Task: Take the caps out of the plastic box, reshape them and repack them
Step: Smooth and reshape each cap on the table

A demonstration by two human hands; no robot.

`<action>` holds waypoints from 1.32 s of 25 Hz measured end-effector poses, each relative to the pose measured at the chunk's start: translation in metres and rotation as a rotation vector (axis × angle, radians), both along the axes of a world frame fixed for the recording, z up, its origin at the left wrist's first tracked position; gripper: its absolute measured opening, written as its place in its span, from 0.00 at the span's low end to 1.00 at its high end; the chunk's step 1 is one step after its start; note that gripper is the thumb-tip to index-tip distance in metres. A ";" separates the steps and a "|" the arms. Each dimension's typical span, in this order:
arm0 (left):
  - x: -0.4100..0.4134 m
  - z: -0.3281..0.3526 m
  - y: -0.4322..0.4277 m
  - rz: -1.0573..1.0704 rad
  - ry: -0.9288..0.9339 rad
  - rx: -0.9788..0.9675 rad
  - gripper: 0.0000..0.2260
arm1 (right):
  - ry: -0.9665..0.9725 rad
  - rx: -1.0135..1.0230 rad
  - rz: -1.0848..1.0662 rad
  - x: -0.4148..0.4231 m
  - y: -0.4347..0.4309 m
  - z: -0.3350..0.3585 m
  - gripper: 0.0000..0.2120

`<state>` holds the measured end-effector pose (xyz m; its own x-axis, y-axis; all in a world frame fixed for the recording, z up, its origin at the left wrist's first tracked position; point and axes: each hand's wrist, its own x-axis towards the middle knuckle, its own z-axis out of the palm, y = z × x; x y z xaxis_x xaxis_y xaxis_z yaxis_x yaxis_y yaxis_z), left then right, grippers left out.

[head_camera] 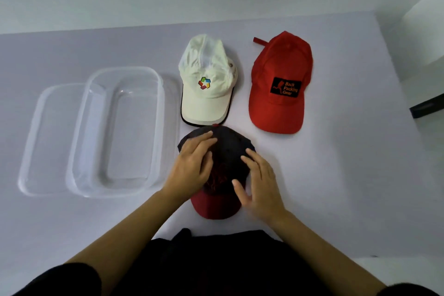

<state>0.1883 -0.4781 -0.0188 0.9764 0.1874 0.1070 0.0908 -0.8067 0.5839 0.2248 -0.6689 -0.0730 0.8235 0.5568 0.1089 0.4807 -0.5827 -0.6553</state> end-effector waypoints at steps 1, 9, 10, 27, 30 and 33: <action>-0.023 -0.010 0.002 -0.013 -0.033 0.039 0.15 | 0.000 -0.041 0.061 -0.015 0.000 -0.002 0.31; -0.083 -0.062 -0.003 -0.188 0.241 0.074 0.39 | 0.134 -0.412 0.317 -0.033 0.013 -0.015 0.57; -0.081 -0.064 -0.004 -0.216 0.290 0.109 0.44 | 0.120 -0.399 0.269 -0.034 0.015 -0.018 0.58; -0.066 -0.074 -0.046 -0.005 0.361 0.189 0.39 | 0.251 -0.450 -0.046 -0.025 0.009 -0.012 0.31; -0.068 -0.074 -0.049 -0.015 0.339 0.188 0.35 | 0.234 -0.542 -0.043 -0.025 0.004 -0.008 0.33; -0.073 -0.071 -0.048 -0.035 0.301 0.231 0.35 | 0.187 -0.612 -0.050 -0.030 0.007 -0.009 0.35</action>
